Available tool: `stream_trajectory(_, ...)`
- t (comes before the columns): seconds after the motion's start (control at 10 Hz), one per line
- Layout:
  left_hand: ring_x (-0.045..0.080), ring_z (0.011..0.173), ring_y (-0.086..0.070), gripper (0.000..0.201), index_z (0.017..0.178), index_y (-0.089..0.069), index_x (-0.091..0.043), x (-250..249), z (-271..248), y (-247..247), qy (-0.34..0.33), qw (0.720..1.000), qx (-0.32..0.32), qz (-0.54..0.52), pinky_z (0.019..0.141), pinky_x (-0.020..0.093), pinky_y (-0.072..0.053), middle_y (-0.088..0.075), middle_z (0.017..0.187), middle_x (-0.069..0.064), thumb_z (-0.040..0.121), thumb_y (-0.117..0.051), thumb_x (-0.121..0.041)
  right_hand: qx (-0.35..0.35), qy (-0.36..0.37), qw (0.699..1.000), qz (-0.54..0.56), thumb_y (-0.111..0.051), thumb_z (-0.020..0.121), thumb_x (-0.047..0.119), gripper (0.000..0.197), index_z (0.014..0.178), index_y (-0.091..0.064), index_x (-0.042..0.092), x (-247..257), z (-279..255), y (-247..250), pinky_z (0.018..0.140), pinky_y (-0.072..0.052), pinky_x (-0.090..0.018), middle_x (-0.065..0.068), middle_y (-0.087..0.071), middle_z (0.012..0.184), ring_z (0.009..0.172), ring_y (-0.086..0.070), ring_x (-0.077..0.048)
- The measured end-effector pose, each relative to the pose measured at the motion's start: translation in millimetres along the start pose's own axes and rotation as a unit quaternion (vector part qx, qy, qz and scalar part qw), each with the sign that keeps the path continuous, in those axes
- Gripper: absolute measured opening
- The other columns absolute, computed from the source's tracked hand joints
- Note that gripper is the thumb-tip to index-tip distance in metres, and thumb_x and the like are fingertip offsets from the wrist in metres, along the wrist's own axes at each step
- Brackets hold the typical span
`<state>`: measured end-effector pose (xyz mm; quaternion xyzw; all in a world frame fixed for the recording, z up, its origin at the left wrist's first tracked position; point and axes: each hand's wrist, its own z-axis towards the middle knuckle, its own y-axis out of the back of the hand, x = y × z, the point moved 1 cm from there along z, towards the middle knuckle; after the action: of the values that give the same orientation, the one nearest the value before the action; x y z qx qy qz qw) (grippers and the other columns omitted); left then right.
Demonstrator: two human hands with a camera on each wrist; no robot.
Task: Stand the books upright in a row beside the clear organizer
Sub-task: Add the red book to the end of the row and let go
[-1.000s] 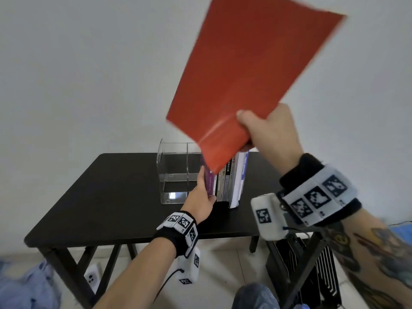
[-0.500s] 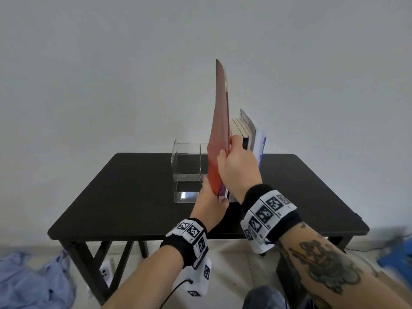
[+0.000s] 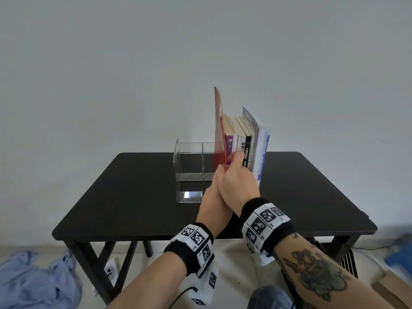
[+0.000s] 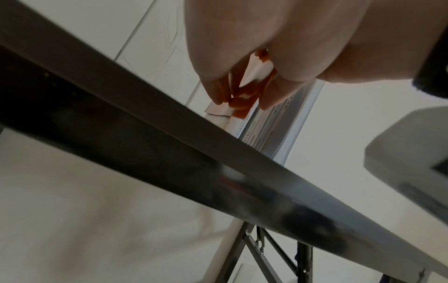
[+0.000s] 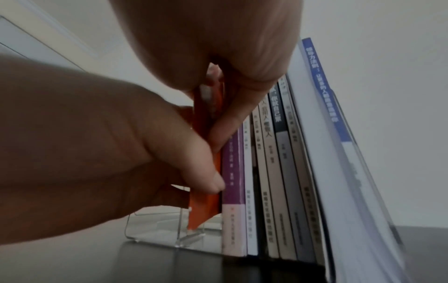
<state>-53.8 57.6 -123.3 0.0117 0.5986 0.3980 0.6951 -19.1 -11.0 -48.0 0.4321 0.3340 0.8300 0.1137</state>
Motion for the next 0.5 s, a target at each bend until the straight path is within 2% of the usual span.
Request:
stream_trajectory(0.1, 0.021, 0.104, -0.063, 0.056, 0.143, -0.038, -0.006, 7, 7, -1, 0.007, 0.999, 0.031, 0.0, 0.084, 0.019, -0.047, -0.064, 0.121, 0.011, 0.091, -0.059, -0.007, -0.002, -0.017, 1.0, -0.01, -0.043, 0.101, 0.032, 0.022, 0.11, -0.038, 0.013, -4, -1, -1, 0.063, -0.051, -0.031, -0.009, -0.069, 0.086, 0.075, -0.068, -0.029)
stream_trajectory(0.2, 0.012, 0.102, -0.064, 0.082, 0.154, -0.012, -0.015, 5, 12, -6, -0.035, 0.998, 0.049, -0.006, 0.093, 0.027, -0.051, -0.062, 0.125, 0.008, 0.088, -0.056, -0.038, 0.002, -0.014, 0.999, -0.03, -0.041, 0.1, 0.043, 0.025, 0.104, -0.036, 0.019, -6, -3, -3, 0.065, -0.059, -0.038, -0.002, -0.066, 0.082, 0.069, -0.068, -0.024)
stream_trajectory(0.3, 0.009, 0.119, -0.057, 0.075, 0.151, -0.023, -0.019, 6, 14, -4, -0.012, 0.999, 0.036, -0.014, 0.09, 0.009, -0.043, -0.054, 0.136, -0.002, 0.089, -0.065, -0.015, 0.005, 0.001, 0.998, -0.065, -0.037, 0.099, 0.049, 0.025, 0.1, -0.03, 0.025, -10, -5, -7, 0.063, -0.061, -0.04, -0.002, -0.067, 0.082, 0.065, -0.069, -0.022)
stream_trajectory(0.4, 0.0, 0.116, -0.049, 0.069, 0.148, -0.032, -0.019, 6, 13, -1, -0.028, 0.999, 0.035, -0.019, 0.084, -0.001, -0.037, -0.051, 0.141, -0.002, 0.089, -0.064, -0.002, 0.013, 0.0, 0.997, -0.07, -0.036, 0.101, 0.047, 0.024, 0.101, -0.032, 0.024, -10, -7, -5, 0.064, -0.061, -0.038, -0.003, -0.069, 0.086, 0.069, -0.07, -0.022)
stream_trajectory(0.5, 0.006, 0.125, -0.051, 0.079, 0.154, -0.016, -0.019, 8, 18, -6, -0.043, 0.998, 0.04, -0.007, 0.099, 0.015, -0.042, -0.047, 0.146, -0.003, 0.091, -0.063, -0.012, 0.02, 0.0, 0.997, -0.072, -0.039, 0.101, 0.044, 0.025, 0.107, -0.039, 0.02, -9, -10, 2, 0.063, -0.059, -0.033, 0.0, -0.065, 0.084, 0.071, -0.069, -0.021)
